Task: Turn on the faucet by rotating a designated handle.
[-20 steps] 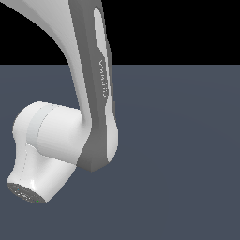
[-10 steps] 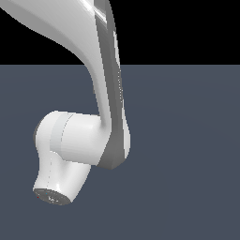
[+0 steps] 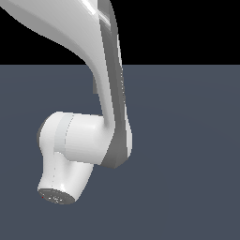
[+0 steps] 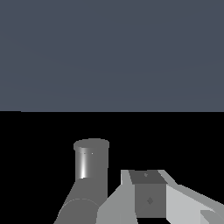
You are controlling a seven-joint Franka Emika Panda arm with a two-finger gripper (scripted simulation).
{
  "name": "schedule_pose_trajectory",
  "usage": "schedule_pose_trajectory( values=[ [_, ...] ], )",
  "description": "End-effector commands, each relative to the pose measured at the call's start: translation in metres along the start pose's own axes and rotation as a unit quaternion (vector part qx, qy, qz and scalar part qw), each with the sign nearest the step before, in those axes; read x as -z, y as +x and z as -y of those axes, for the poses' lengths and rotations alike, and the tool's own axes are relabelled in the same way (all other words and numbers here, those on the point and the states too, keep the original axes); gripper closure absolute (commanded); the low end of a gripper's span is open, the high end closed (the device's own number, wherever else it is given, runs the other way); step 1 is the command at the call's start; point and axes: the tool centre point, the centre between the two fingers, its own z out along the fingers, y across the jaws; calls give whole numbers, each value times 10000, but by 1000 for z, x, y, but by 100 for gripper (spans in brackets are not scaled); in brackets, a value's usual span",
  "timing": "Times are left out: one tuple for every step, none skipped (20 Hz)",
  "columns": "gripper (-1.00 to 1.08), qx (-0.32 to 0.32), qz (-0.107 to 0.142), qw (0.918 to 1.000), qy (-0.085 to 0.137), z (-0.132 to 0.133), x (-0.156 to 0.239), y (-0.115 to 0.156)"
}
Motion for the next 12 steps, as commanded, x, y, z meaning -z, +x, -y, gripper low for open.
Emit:
schedule_pose_trajectory(
  values=[
    [108,-1,5,10000,-4,-3,0,-7],
    [108,-1,5,10000,-4,-4,0,-11],
    [108,-1,5,10000,-4,-5,0,-15],
    [108,-1,5,10000,-4,-7,0,-19],
    [108,-1,5,10000,-4,-8,0,-23],
    [108,-1,5,10000,-4,-10,-1,-27],
    [108,-1,5,10000,-4,-11,-1,-31],
    [108,-1,5,10000,-4,-12,-1,-35],
    [108,-1,5,10000,-4,-14,-1,-39],
    [108,-1,5,10000,-4,-14,-1,-39],
    [108,13,-47,10000,24,-9,-1,-30],
    [108,12,-44,10000,23,-7,-1,-33]
  ],
)
